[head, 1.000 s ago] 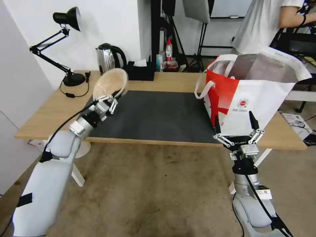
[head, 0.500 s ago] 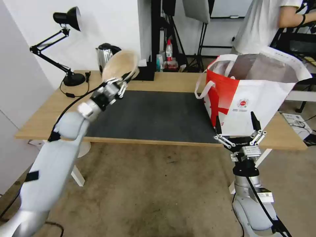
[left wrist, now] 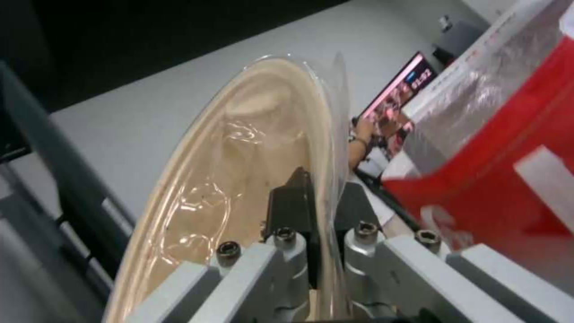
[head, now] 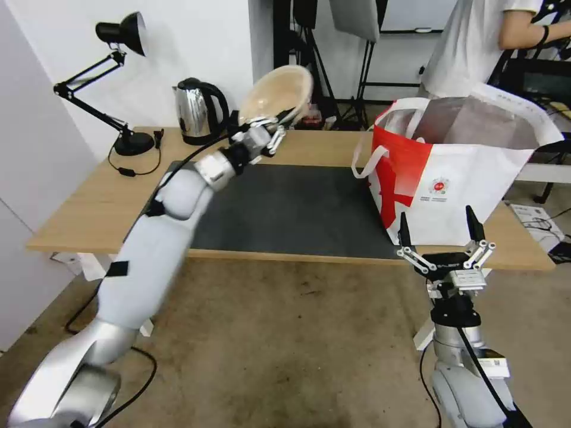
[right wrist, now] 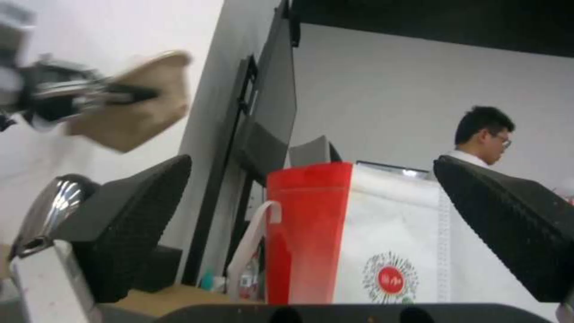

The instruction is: Pick up the trash from the table and place it into the takeout bag.

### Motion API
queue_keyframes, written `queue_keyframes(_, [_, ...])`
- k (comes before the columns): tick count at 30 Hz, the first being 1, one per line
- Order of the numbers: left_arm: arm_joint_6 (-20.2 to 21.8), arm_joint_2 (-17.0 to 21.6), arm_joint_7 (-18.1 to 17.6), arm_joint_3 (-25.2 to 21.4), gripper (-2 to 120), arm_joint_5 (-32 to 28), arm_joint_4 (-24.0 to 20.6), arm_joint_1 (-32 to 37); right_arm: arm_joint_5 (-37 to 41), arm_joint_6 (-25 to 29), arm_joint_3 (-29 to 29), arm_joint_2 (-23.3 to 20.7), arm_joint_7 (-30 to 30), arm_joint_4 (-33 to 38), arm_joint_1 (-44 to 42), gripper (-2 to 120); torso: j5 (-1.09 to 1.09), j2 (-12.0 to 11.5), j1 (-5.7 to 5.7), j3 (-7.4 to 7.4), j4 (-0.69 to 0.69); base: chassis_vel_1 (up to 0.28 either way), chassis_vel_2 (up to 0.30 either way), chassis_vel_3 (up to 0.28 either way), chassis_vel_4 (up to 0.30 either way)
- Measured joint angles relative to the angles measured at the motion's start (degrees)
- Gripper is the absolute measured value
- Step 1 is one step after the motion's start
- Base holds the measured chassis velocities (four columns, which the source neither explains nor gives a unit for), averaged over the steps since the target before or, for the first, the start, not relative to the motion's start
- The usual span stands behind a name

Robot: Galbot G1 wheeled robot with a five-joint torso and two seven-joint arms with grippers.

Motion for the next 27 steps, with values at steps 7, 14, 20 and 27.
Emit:
queue_keyframes(7, [-0.52, -4.39, -0.32, 4.33, 0, 0.91, 4.06, -4.82, 0.03, 3.83, 0.76, 1.13, -3.16, -1.58, -3.44, 100, 0.01, 0.0, 0.0, 0.0, -0.01, 0.0, 0.0, 0.0, 0.0])
queue_keyframes(14, [-1.56, -6.44, -0.59, 7.24, 0, 1.03, 6.65, -7.77, -1.4, 6.39, 1.39, 3.07, -4.28, -2.31, -5.8, 100, -0.01, 0.0, 0.0, 0.0, 0.01, 0.0, 0.0, 0.0, 0.0])
queue_keyframes(20, [-1.74, -7.58, -0.62, 9.11, 0, 0.79, 7.64, -9.94, -2.8, 7.77, 2.12, 4.63, -6.23, -3.51, -6.87, 100, -0.01, 0.0, 0.0, -0.01, 0.0, 0.0, 0.0, 0.0, 0.0])
queue_keyframes(27, [-2.29, -10.09, -0.63, 10.84, 0, 0.69, 9.55, -11.05, -4.11, 7.93, 2.79, 5.35, -5.64, -5.87, -9.88, 100, -0.01, 0.0, 0.0, -0.01, 0.0, 0.0, 0.0, 0.0, 0.0])
